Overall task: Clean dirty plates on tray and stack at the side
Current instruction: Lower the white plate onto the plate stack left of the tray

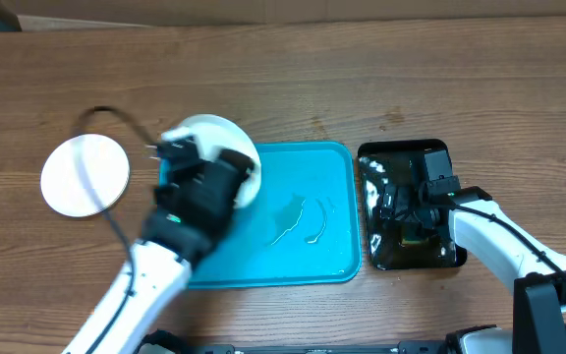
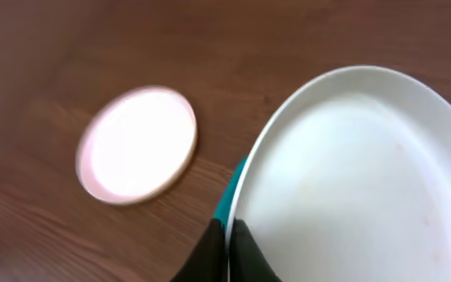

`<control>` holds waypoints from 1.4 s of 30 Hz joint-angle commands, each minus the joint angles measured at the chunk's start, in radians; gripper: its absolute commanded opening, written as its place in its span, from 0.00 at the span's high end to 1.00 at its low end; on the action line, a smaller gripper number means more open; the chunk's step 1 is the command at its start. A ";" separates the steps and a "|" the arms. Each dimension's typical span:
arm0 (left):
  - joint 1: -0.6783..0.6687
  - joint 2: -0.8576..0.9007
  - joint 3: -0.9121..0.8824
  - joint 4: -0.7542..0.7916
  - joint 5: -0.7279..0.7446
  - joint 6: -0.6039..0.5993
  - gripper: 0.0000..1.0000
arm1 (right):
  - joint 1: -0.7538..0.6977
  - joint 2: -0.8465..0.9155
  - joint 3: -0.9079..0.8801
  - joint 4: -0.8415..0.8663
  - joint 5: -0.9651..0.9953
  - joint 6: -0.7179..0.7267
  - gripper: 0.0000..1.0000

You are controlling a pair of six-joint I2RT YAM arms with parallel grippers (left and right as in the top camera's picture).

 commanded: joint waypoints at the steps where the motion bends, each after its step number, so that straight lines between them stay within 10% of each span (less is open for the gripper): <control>1: 0.240 -0.014 -0.006 0.059 0.416 0.006 0.96 | -0.003 0.006 -0.008 0.002 0.010 0.003 0.00; 6: 0.612 -0.006 -0.006 0.130 0.714 0.007 0.96 | -0.003 0.006 -0.008 0.002 0.010 0.003 0.00; 13: 0.991 0.085 -0.007 0.178 0.756 0.007 0.96 | -0.003 0.006 -0.008 0.002 0.010 0.003 0.00; 27: 1.107 0.340 -0.006 0.380 0.762 0.026 0.95 | -0.003 0.006 -0.008 0.002 0.010 0.003 0.00; 29: 1.107 0.340 -0.006 0.403 0.763 0.044 0.84 | -0.003 0.006 -0.008 0.002 0.010 0.003 0.00; 33: 1.103 0.340 -0.006 0.416 0.808 0.052 0.10 | -0.003 0.006 -0.008 0.002 0.010 0.003 0.00; 42: 1.072 0.340 -0.006 0.418 1.450 0.202 0.00 | -0.003 0.006 -0.008 0.002 0.010 0.003 0.00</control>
